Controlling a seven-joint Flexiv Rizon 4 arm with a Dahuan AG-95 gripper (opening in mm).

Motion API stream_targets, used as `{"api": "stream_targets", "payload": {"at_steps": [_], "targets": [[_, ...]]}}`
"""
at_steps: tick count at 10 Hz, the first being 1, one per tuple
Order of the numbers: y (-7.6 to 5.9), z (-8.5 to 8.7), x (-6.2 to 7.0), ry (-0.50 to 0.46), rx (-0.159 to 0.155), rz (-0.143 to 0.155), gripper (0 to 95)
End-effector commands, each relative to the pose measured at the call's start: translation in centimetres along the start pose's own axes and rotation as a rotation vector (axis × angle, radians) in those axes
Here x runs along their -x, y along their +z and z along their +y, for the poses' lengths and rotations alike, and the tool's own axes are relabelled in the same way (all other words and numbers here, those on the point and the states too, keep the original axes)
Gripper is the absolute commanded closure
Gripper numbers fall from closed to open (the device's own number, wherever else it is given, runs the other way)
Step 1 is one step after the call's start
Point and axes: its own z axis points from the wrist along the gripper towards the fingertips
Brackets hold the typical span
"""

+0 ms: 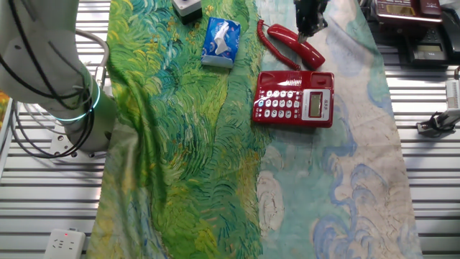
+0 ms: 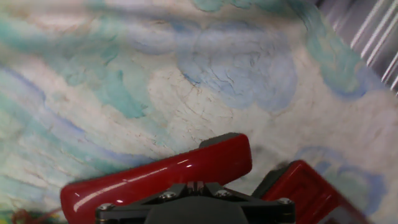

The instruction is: Place the handset of the telephone on the corresponding phone cradle

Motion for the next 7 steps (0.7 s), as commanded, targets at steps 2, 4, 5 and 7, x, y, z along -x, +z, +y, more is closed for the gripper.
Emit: {"api": "stream_targets", "payload": {"at_steps": [2,4,5,7], "targets": [[0.1,0.16,0.04,0.272,0.214,0.051,95.0],[0.1,0.16,0.04,0.3,0.222,0.054,95.0],[0.1,0.16,0.04,0.299,0.223,0.054,95.0],[0.1,0.16,0.04,0.304,0.221,0.054,95.0]]}}
